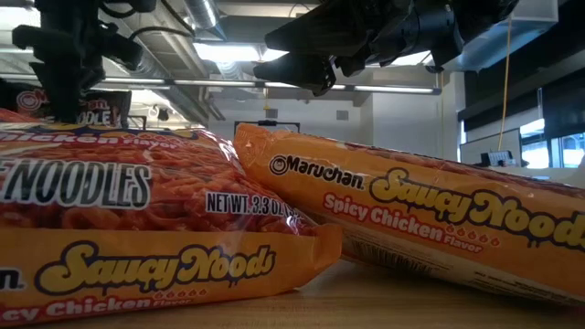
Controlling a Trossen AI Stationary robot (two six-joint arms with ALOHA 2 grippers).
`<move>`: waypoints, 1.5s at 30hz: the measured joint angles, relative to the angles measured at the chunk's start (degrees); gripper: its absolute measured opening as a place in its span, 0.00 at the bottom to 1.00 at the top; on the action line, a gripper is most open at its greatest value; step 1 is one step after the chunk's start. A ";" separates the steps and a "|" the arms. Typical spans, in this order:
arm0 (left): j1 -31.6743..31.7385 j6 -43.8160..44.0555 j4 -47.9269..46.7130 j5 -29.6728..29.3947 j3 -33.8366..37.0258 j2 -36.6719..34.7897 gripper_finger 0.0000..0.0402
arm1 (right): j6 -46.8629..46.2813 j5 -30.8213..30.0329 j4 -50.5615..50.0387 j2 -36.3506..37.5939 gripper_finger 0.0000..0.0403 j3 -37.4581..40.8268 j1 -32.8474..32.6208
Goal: Sort Maruchan noodles
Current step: Adjust the black noodle
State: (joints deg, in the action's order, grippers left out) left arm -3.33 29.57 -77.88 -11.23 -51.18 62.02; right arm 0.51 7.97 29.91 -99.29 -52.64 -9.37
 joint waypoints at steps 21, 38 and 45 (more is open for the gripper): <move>7.80 -12.10 2.86 -1.53 5.28 5.11 0.25 | -0.01 0.02 0.00 0.00 0.67 0.00 0.00; 9.59 -15.16 4.49 -5.74 7.33 5.16 0.40 | -0.01 0.02 -0.02 0.00 0.67 0.00 -0.02; 9.59 -15.20 3.18 -6.17 5.20 4.98 0.43 | -0.01 0.02 0.00 0.00 0.67 0.00 -0.02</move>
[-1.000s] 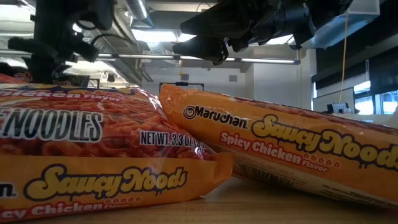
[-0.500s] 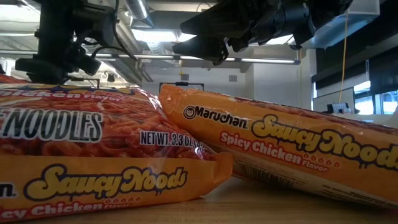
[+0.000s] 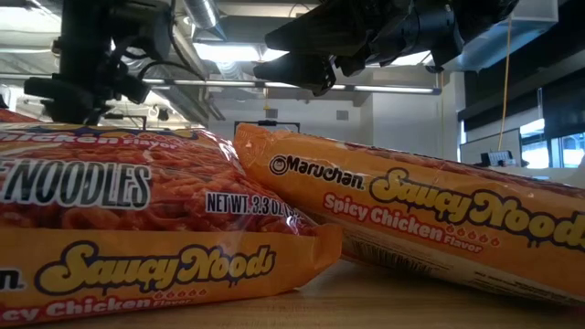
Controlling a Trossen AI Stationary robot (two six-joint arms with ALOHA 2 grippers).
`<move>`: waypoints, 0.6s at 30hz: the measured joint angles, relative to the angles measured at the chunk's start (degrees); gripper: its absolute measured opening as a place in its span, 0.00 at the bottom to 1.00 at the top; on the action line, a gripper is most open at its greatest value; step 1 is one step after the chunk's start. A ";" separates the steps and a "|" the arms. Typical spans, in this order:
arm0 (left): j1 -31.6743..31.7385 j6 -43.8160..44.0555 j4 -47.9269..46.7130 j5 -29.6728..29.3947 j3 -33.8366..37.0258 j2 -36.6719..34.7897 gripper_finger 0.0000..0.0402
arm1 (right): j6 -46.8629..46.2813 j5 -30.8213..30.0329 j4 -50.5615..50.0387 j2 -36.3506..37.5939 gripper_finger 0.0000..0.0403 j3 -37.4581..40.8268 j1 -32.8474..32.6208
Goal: Sort Maruchan noodles
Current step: Adjust the black noodle
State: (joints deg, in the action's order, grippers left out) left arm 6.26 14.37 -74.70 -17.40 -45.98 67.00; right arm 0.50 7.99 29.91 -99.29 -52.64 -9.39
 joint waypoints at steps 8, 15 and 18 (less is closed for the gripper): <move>0.00 0.28 -1.38 -6.22 -0.02 0.00 0.43 | -0.05 0.06 0.00 0.00 0.67 0.00 -0.02; 0.00 0.24 -1.37 -7.05 -0.02 0.00 0.43 | -0.05 0.15 0.00 0.00 0.67 0.00 -0.02; 0.00 0.34 -1.39 -5.51 -0.07 0.00 0.43 | -0.05 0.15 0.00 0.00 0.67 0.00 -0.02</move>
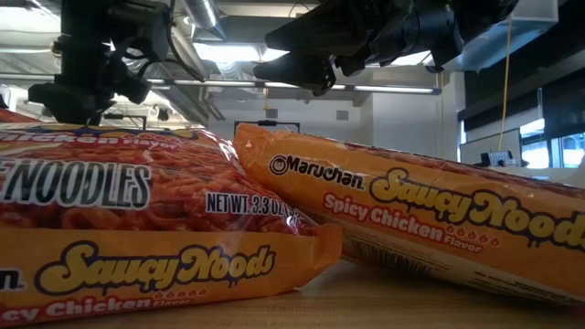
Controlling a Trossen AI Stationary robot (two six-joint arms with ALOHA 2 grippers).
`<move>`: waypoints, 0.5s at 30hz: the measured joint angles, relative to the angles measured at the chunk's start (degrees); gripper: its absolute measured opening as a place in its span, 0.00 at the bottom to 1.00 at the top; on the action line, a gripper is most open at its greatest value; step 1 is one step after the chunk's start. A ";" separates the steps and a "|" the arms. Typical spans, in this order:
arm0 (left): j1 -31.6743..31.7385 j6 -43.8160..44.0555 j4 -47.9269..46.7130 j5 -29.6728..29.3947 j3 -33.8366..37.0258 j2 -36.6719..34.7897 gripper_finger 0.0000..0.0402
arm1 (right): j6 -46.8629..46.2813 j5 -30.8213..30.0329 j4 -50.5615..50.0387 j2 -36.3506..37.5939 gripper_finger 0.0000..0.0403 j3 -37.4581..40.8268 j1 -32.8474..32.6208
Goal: Sort Maruchan noodles
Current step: Adjust the black noodle, then put the bottom left black noodle pack into the left white bin
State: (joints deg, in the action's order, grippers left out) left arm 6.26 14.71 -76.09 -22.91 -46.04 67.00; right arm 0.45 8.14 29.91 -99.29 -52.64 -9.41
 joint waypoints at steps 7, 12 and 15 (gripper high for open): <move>0.00 0.22 -0.63 4.54 -1.11 0.00 0.43 | 0.00 0.01 0.00 0.00 0.67 0.00 0.00; 0.00 0.28 -1.04 3.98 -4.44 0.00 0.43 | -0.02 0.02 0.00 0.00 0.67 0.00 0.02; 0.00 0.28 -1.04 4.02 -5.69 0.00 0.43 | -0.02 0.02 0.00 0.00 0.67 0.00 0.02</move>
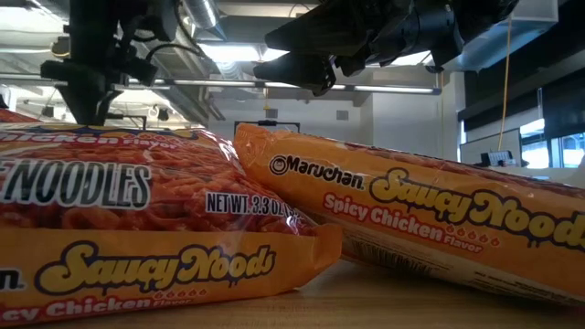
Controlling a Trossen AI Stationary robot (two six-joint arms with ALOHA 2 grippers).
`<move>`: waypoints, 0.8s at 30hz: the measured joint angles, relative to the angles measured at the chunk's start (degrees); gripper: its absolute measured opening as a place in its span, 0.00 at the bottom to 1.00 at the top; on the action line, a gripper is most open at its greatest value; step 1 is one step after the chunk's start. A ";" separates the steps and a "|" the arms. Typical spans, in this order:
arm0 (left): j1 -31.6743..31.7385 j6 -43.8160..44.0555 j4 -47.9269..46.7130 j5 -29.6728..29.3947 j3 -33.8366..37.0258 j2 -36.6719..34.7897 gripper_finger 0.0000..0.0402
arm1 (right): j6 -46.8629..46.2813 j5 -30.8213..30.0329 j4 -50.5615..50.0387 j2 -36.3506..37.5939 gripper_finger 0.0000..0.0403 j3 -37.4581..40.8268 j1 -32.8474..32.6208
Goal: Sort Maruchan noodles
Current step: Put the bottom left black noodle pack into the left white bin
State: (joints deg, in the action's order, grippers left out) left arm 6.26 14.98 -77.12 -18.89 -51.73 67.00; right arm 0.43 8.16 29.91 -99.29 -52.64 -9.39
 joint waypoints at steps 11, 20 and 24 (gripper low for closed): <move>-3.71 1.49 4.97 2.06 -7.73 -0.02 0.43 | -0.04 0.02 0.02 0.00 0.67 0.00 0.02; -7.72 5.98 17.87 10.47 -8.28 0.28 0.43 | -0.17 0.02 0.02 0.00 0.67 0.00 0.00; -9.28 5.59 22.57 14.37 -8.28 0.26 0.46 | -0.15 0.02 0.02 0.00 0.67 0.00 0.00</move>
State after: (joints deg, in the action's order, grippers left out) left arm -3.01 20.57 -54.55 -4.52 -60.01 67.26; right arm 0.27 8.19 29.93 -99.29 -52.64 -9.39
